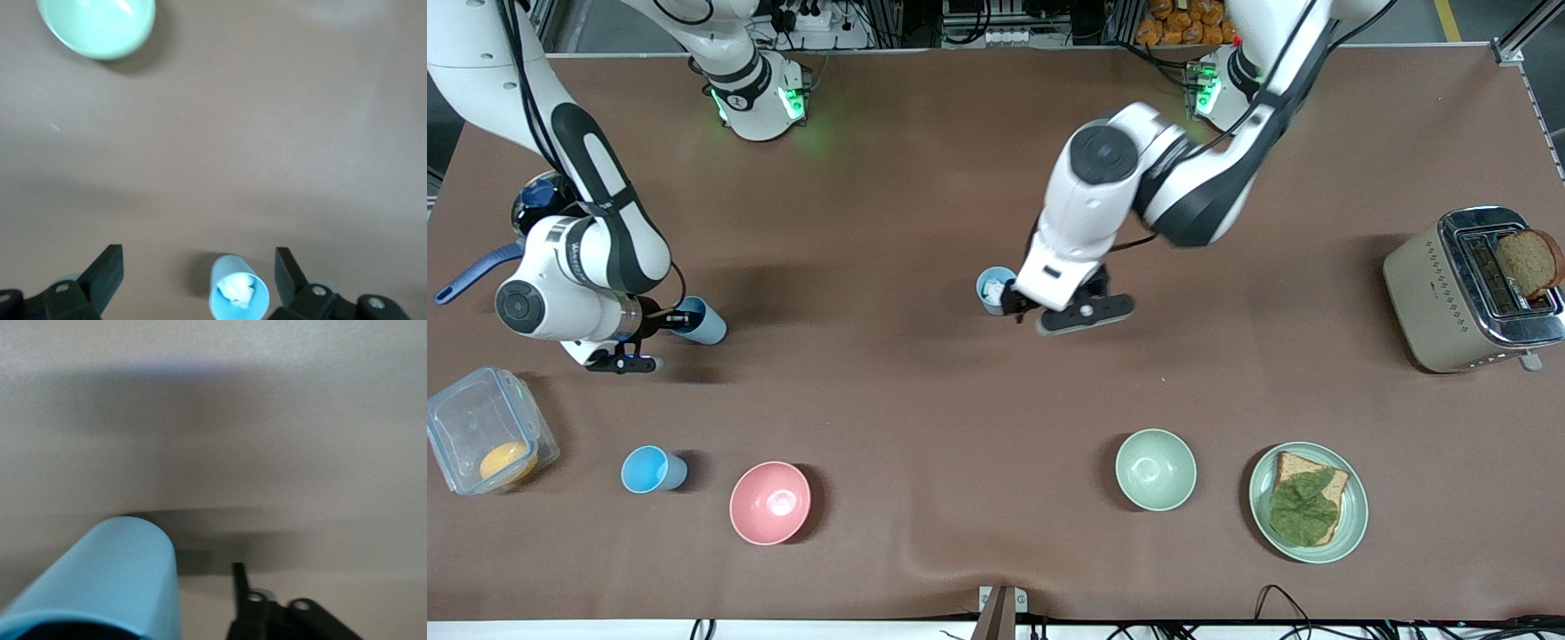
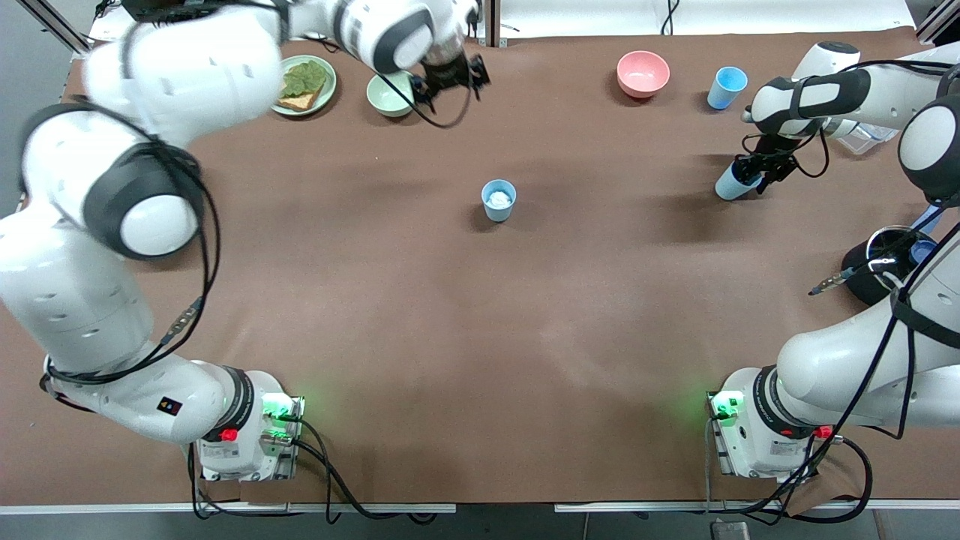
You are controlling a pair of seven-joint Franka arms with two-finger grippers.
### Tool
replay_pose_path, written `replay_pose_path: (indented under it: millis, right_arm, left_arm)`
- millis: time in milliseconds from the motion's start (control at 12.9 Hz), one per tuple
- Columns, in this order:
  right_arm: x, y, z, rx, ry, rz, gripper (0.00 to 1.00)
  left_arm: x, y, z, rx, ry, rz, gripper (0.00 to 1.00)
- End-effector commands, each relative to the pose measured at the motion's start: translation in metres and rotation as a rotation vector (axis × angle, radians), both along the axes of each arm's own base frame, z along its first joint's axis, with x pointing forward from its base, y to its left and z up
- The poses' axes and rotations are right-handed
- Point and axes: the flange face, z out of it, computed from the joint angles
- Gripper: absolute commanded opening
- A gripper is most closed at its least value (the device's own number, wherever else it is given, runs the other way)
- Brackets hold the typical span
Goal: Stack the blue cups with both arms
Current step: 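Open the left gripper off the tissue cup while the right gripper approaches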
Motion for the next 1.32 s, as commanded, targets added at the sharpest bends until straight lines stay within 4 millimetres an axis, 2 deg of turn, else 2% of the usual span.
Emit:
replay_pose_path:
  millis: [0,77,155,387,619,697,774,929,1006,1239]
  right_arm:
    - [-0.005,0.012,0.011,-0.007,-0.015,0.009,0.0]
    - [-0.002,0.017,0.02,-0.015,-0.026,-0.005,0.0]
    - [0.001,0.03,0.031,-0.029,-0.028,-0.028,0.0]
    - [0.012,0.099,0.058,-0.093,0.005,-0.128,0.0]
    - [0.031,0.206,0.099,-0.071,0.024,-0.312,0.0]
    - [0.035,0.246,0.117,-0.033,0.025,-0.376,0.0]
    - [0.035,0.276,0.127,-0.006,0.028,-0.425,0.0]
    - [0.022,0.345,0.146,0.034,0.027,-0.456,0.0]
    - [0.012,0.377,0.15,0.044,0.028,-0.475,0.0]
    - [-0.021,0.452,0.154,0.076,0.015,-0.536,0.0]
  left_arm:
    - [0.009,0.036,0.032,0.027,-0.046,0.011,1.0]
    - [0.02,0.057,0.044,0.025,-0.063,0.04,1.0]
    - [0.029,0.077,0.051,0.031,-0.066,0.068,1.0]
    - [0.041,0.112,0.065,0.064,-0.062,0.047,1.0]
    - [0.051,0.163,0.098,0.094,-0.094,0.002,1.0]
    - [0.054,0.189,0.112,0.117,-0.102,-0.032,1.0]
    - [0.059,0.218,0.121,0.138,-0.103,-0.071,1.0]
    - [0.061,0.269,0.138,0.172,-0.089,-0.159,1.0]
    - [0.06,0.291,0.145,0.19,-0.076,-0.188,1.0]
    - [0.054,0.323,0.173,0.202,-0.02,-0.225,1.0]
